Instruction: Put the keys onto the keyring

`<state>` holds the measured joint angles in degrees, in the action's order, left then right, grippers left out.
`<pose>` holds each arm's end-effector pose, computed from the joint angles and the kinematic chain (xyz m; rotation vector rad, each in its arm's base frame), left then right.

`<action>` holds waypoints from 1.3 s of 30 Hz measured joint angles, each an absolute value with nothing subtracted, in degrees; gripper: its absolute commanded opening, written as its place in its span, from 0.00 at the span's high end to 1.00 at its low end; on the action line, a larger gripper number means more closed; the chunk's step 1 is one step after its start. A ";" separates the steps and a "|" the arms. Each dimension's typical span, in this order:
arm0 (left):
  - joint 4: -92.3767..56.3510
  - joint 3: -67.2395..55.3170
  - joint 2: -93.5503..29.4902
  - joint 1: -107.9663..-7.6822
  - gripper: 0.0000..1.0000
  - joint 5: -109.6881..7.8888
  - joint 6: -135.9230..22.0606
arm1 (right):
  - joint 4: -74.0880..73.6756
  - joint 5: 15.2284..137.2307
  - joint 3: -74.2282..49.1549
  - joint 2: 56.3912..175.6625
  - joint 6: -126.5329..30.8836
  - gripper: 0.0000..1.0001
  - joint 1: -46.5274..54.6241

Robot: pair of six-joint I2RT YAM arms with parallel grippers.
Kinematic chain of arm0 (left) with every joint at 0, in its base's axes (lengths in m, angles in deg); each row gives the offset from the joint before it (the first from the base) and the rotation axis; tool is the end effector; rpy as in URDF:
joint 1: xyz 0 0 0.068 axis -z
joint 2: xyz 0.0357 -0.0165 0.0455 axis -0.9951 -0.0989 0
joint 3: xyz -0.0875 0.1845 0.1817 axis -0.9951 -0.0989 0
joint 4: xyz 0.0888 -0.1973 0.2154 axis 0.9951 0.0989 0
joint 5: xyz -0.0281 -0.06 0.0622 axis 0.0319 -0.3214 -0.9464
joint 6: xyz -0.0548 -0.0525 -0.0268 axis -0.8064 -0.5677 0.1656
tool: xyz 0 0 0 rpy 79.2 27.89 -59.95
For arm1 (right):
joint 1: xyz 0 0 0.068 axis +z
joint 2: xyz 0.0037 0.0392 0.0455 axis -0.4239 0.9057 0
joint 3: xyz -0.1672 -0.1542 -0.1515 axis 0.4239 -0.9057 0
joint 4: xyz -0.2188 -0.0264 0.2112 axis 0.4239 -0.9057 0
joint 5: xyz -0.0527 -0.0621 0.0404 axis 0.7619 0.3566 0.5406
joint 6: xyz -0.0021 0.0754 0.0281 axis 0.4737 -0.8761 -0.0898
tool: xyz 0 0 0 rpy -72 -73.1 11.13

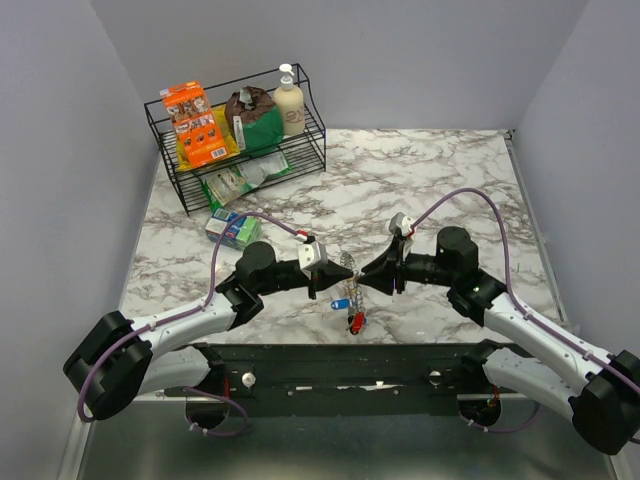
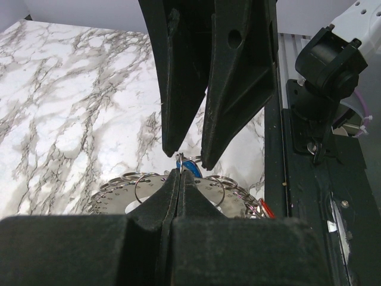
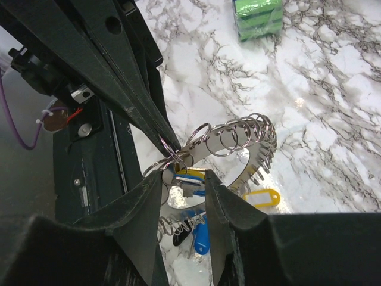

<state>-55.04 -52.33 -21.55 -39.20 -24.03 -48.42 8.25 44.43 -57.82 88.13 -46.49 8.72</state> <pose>0.1852 -0.2427 0.2159 1.0537 1.3203 -1.1228 0.2052 0.1907 0.2345 -0.9444 1.6660 1.0998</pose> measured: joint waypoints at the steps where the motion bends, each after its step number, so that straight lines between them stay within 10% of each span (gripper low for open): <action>1: -55.04 -52.33 -21.55 -39.20 1.00 -24.03 -48.44 | 8.40 44.43 -58.00 88.22 -46.57 0.66 8.72; 11: -55.02 -52.33 -21.55 -39.20 1.00 -24.00 -48.42 | 9.56 44.39 -58.89 88.40 -47.01 0.81 8.72; 39: -53.97 -52.11 -21.20 -39.20 1.00 -21.25 -48.36 | 12.90 44.60 -60.51 84.57 -46.77 0.65 8.72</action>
<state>-53.97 -52.11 -21.20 -39.20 -21.25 -48.36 12.90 44.60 -60.51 84.57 -46.77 8.72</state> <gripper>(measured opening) 0.009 0.351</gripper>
